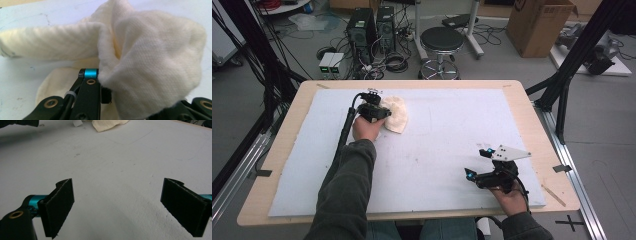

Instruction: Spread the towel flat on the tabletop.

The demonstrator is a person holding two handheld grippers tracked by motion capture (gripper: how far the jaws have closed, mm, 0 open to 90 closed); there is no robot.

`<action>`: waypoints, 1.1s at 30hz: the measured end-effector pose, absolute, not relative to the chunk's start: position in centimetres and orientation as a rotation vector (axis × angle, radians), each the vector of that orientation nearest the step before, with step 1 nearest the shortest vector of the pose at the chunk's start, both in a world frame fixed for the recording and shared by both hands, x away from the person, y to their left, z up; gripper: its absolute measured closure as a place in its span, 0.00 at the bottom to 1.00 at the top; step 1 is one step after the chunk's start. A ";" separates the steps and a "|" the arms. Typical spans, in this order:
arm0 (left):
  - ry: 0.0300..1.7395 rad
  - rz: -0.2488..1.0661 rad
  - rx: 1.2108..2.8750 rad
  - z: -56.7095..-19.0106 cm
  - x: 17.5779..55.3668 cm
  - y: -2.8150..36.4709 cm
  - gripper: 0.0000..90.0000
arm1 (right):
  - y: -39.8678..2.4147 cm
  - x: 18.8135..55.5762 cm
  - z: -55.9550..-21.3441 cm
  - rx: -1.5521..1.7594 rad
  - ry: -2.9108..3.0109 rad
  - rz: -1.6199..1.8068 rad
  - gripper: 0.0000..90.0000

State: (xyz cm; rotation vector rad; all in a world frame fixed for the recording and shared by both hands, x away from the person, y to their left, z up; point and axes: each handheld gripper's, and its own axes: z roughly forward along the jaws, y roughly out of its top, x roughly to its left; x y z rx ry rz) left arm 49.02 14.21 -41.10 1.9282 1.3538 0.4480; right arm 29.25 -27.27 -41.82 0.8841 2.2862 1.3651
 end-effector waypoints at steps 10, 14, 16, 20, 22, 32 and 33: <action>1.260 0.353 1.955 -38.8 47.1 13.0 0.86 | -27.3 29.1 -41.7 0.869 2.282 1.362 0.12; 1.207 0.328 1.970 -38.0 45.8 12.3 0.86 | -27.3 28.9 -41.6 0.875 2.282 1.357 0.12; 1.185 0.314 1.971 -37.7 45.1 12.0 0.86 | -27.3 28.9 -41.6 0.868 2.281 1.358 0.12; 1.162 0.292 1.966 -37.2 43.4 11.3 0.86 | -27.3 28.7 -41.5 0.867 2.278 1.365 0.12; 1.153 0.272 1.957 -37.1 42.6 11.2 0.86 | -27.2 28.6 -41.5 0.871 2.279 1.365 0.12; 1.131 0.194 1.971 -37.8 39.0 9.8 0.85 | -27.1 28.5 -41.4 0.853 2.279 1.367 0.12; 1.124 0.182 1.981 -38.0 38.7 9.6 0.85 | -27.0 28.4 -41.5 0.856 2.282 1.364 0.12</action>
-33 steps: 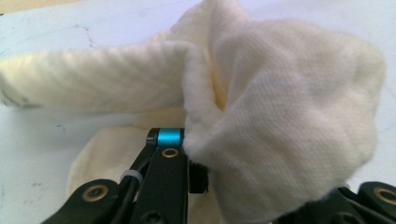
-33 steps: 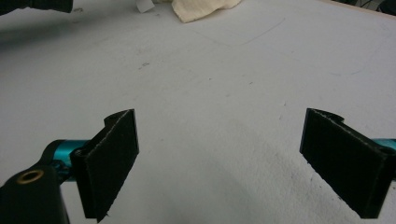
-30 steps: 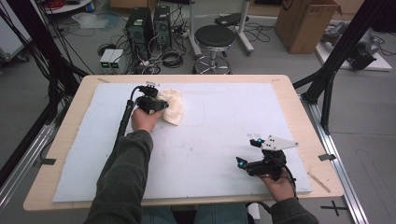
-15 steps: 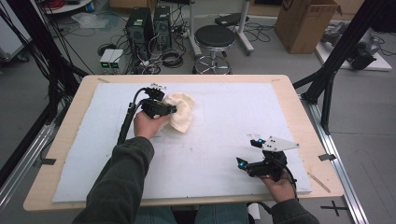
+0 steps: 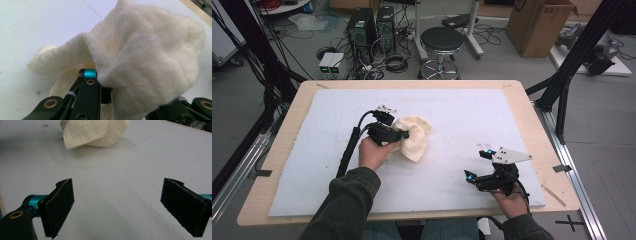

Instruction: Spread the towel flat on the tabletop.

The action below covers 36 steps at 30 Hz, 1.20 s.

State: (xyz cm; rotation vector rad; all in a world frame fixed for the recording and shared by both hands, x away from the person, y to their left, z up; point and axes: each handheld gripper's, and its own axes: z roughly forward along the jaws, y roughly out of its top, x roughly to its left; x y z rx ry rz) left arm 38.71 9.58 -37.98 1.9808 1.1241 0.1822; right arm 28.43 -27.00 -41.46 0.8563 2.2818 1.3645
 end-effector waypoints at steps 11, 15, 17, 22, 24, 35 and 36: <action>1.099 0.135 2.039 -40.9 38.6 7.3 0.84 | -26.6 28.5 -41.6 0.843 2.301 1.353 0.12; 1.093 0.156 2.042 -41.5 39.3 7.1 0.83 | -26.6 28.5 -41.7 0.835 2.308 1.348 0.12; 1.089 0.171 2.050 -41.9 39.7 7.0 0.81 | -26.5 28.5 -41.7 0.837 2.317 1.346 0.12; 1.059 0.193 2.074 -42.0 39.9 7.4 0.71 | -26.5 28.6 -41.8 0.825 2.325 1.341 0.12; 1.053 0.200 2.074 -41.8 39.8 7.6 0.60 | -26.5 28.6 -41.8 0.833 2.326 1.338 0.12; 0.946 0.244 2.066 -39.3 38.0 10.6 0.40 | -25.7 28.5 -41.5 0.803 2.345 1.338 0.12; 0.943 0.247 2.060 -39.2 37.8 10.9 0.40 | -25.5 28.5 -41.3 0.801 2.344 1.345 0.12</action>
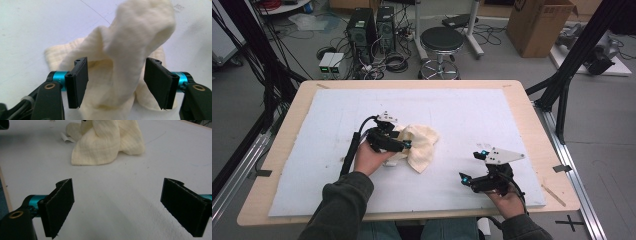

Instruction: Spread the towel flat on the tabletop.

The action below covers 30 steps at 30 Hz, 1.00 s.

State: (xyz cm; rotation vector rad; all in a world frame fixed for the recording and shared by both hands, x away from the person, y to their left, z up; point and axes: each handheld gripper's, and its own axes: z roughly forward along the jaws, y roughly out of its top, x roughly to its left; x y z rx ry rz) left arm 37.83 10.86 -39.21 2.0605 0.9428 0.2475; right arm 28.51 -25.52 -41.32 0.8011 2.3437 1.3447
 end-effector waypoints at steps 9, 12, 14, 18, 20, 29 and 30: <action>0.877 0.274 2.063 -38.9 35.2 13.4 0.39 | -22.7 29.1 -40.6 0.712 2.412 1.349 0.18; 0.859 0.252 2.068 -39.1 34.6 13.7 0.41 | -21.2 29.7 -40.6 0.686 2.444 1.348 0.20; 0.843 0.246 2.081 -39.5 34.3 13.9 0.48 | -20.5 30.1 -40.6 0.677 2.457 1.351 0.25; 0.805 0.256 2.135 -40.2 34.0 13.6 0.57 | -18.6 31.3 -40.7 0.650 2.507 1.336 0.34; 0.791 0.257 2.153 -40.5 34.0 13.3 0.59 | -18.3 31.5 -40.7 0.656 2.515 1.337 0.36; 0.837 0.233 2.225 -42.7 35.3 13.1 0.72 | -14.1 33.4 -42.3 0.610 2.634 1.265 0.56; 0.839 0.230 2.229 -42.9 35.5 13.1 0.73 | -13.8 33.6 -42.4 0.616 2.647 1.256 0.58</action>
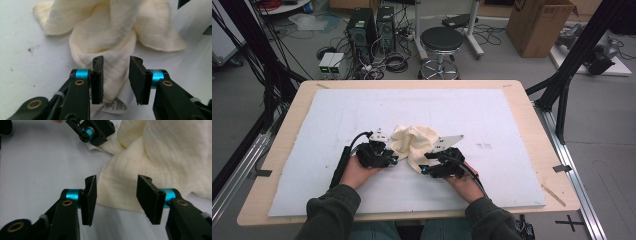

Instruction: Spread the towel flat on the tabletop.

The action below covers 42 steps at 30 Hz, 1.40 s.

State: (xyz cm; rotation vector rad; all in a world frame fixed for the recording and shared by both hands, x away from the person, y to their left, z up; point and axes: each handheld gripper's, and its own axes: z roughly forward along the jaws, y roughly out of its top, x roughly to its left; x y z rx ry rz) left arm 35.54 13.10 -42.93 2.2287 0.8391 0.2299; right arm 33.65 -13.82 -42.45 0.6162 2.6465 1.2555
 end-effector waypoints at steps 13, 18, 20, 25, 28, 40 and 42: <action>0.849 0.230 2.213 -43.4 36.2 13.4 0.96 | -12.5 35.3 -44.0 0.642 2.706 1.135 0.87; 0.850 0.207 2.193 -42.8 36.0 14.0 0.96 | -12.9 35.5 -43.9 0.614 2.724 1.141 0.98; 0.845 0.197 2.164 -42.3 35.8 14.5 0.96 | -13.0 35.4 -43.8 0.610 2.720 1.131 0.98; 0.851 0.197 2.124 -41.3 35.3 15.8 0.96 | -14.6 35.3 -43.1 0.618 2.706 1.141 0.98; 0.853 0.190 2.100 -40.9 34.9 16.4 0.96 | -15.9 35.2 -42.5 0.630 2.685 1.160 0.98; 0.839 0.203 2.073 -39.3 33.6 18.0 0.96 | -20.9 34.2 -40.2 0.653 2.602 1.186 0.98; 0.840 0.209 2.070 -39.1 33.4 18.2 0.96 | -21.7 34.1 -39.8 0.664 2.588 1.192 0.98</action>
